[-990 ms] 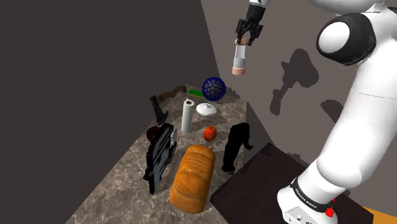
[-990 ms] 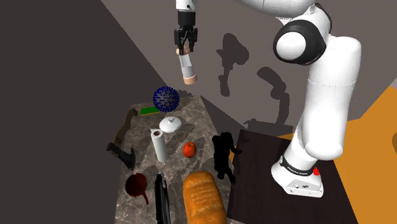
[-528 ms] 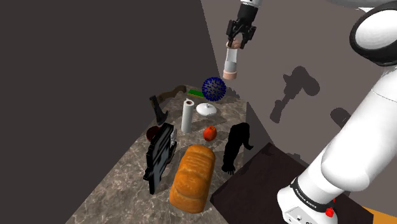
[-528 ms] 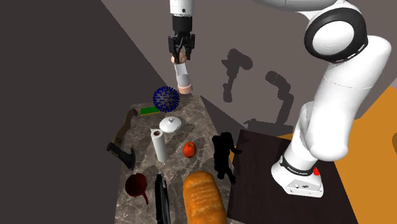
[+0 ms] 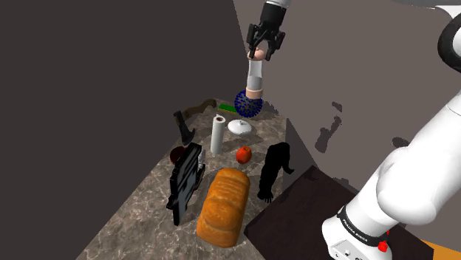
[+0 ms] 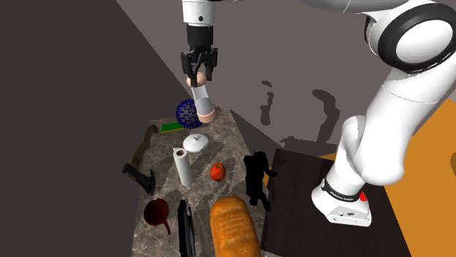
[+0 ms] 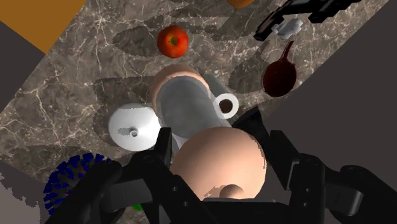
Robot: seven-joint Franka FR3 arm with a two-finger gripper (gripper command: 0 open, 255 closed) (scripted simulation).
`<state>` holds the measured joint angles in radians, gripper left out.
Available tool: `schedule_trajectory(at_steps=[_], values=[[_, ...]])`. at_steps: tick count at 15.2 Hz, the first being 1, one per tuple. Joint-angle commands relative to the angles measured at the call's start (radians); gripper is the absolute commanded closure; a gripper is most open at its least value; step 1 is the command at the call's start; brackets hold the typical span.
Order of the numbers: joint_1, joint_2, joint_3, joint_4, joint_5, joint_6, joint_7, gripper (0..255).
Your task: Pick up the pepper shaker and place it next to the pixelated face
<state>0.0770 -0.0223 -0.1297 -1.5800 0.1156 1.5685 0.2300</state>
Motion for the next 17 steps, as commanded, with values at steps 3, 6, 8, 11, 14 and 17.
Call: schedule_trajectory(at_steps=[3, 6, 8, 11, 14, 17], values=[[0.045, -0.040, 0.050, -0.050, -0.004, 0.022, 0.095, 255], [0.079, -0.052, 0.089, -0.066, -0.004, 0.034, 0.167, 255], [0.101, -0.054, 0.116, -0.070, -0.004, 0.041, 0.215, 255], [0.134, -0.050, 0.155, -0.067, -0.003, 0.050, 0.287, 255], [0.167, -0.037, 0.194, -0.053, -0.005, 0.057, 0.359, 255], [0.201, -0.013, 0.233, -0.027, -0.009, 0.062, 0.431, 255]])
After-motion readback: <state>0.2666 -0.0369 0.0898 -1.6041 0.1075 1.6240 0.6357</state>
